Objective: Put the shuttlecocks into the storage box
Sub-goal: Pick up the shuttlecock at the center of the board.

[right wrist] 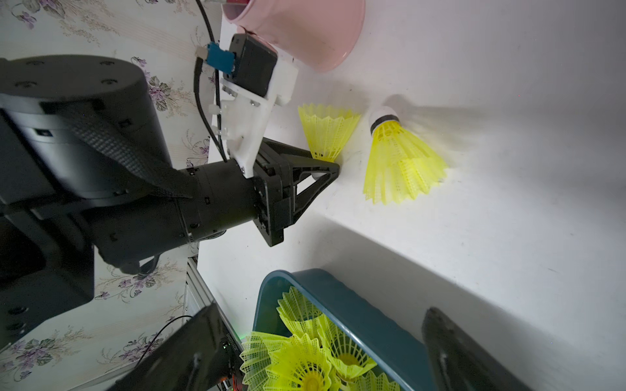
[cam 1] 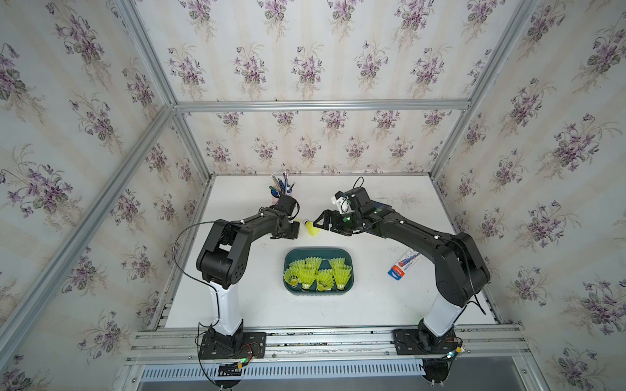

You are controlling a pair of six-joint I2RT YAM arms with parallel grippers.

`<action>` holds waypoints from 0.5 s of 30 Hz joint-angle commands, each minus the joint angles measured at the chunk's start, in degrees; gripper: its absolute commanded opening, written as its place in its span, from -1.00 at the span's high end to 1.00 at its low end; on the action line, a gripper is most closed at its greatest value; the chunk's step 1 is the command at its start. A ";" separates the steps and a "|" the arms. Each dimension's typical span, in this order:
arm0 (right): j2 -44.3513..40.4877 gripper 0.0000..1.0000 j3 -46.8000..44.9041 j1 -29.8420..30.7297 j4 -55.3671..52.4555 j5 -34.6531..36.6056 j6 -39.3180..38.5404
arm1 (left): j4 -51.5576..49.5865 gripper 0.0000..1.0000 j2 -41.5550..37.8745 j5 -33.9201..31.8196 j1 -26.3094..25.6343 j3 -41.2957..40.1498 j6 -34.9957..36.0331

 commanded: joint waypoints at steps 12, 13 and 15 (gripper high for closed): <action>-2.37 -0.90 0.35 -0.07 -1.54 0.02 -1.60 | -4.43 0.55 -15.43 -1.58 -2.43 -8.70 -6.08; -2.78 -0.90 0.19 -0.10 -1.78 0.05 -1.75 | -5.14 0.55 -16.69 -1.61 -2.58 -9.02 -6.54; -3.68 -0.89 -0.18 -0.06 -2.25 0.12 -2.06 | -7.14 0.55 -19.56 -1.66 -2.94 -9.77 -7.81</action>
